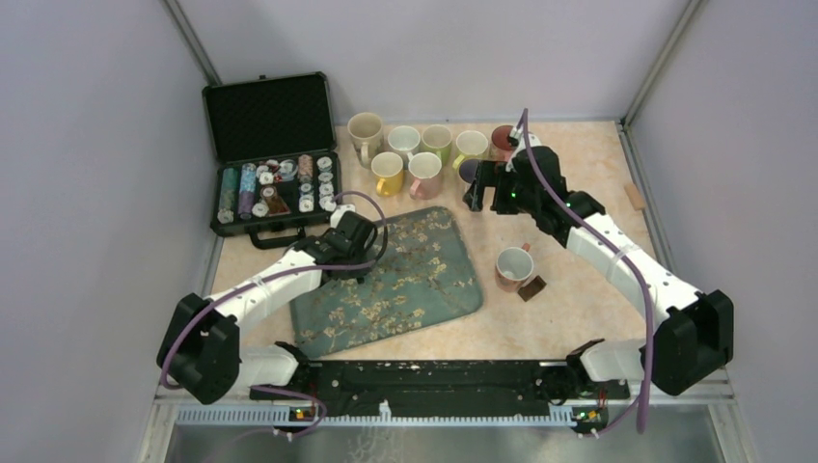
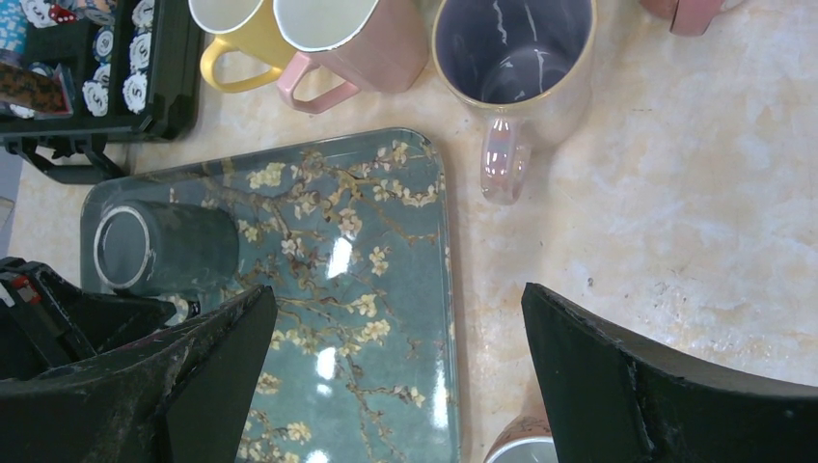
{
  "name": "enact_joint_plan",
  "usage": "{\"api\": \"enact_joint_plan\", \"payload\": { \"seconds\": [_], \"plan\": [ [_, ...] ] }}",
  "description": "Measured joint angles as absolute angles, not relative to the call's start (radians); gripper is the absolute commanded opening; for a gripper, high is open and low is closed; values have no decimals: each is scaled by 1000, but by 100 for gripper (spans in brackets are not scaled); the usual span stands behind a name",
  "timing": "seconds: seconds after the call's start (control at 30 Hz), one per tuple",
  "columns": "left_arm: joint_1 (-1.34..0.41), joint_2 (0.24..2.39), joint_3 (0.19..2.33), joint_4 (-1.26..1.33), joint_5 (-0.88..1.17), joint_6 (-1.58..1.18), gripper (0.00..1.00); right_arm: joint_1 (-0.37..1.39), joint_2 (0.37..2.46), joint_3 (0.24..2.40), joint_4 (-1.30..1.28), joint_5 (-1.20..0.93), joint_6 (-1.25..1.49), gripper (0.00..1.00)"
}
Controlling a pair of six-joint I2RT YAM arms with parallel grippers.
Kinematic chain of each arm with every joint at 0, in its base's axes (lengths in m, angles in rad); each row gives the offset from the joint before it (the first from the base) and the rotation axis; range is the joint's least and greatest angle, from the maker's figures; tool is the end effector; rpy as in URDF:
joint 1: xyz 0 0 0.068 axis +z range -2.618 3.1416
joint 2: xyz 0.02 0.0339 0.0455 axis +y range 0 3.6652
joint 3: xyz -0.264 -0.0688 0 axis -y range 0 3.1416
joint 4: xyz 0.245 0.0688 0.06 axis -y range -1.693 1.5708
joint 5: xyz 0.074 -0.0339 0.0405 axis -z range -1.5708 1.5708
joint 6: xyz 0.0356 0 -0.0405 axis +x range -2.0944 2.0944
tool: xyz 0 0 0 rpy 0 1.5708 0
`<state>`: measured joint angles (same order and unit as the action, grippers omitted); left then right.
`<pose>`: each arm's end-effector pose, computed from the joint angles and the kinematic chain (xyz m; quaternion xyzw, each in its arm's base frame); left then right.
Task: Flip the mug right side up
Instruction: Turn over the cup on the tray.
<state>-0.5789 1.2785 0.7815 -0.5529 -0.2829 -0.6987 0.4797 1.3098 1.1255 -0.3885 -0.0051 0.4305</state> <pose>0.2078 -0.1239 0.2084 -0.0935 0.9527 -0.0426 0.2859 0.2624 0.1367 0.3232 -0.0228 0.8778 0.2124 0.4289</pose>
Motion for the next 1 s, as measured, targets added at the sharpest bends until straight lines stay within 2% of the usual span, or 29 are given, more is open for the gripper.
{"api": "enact_joint_plan", "payload": {
  "seconds": [0.1, 0.33, 0.6, 1.0],
  "plan": [
    [-580, 1279, 781, -546, -297, -686, 0, 480, 1308, 1126, -389, -6, 430, 99],
    [-580, 1262, 781, -550, -281, -655, 0, 480, 1299, 1126, -387, -6, 432, 99],
    [-580, 1120, 791, -513, -202, -620, 0, 480, 1291, 1125, -379, -28, 456, 99],
    [-580, 1028, 816, -289, -61, -653, 0, 480, 1198, 1032, -218, -146, 539, 99]
  ]
}}
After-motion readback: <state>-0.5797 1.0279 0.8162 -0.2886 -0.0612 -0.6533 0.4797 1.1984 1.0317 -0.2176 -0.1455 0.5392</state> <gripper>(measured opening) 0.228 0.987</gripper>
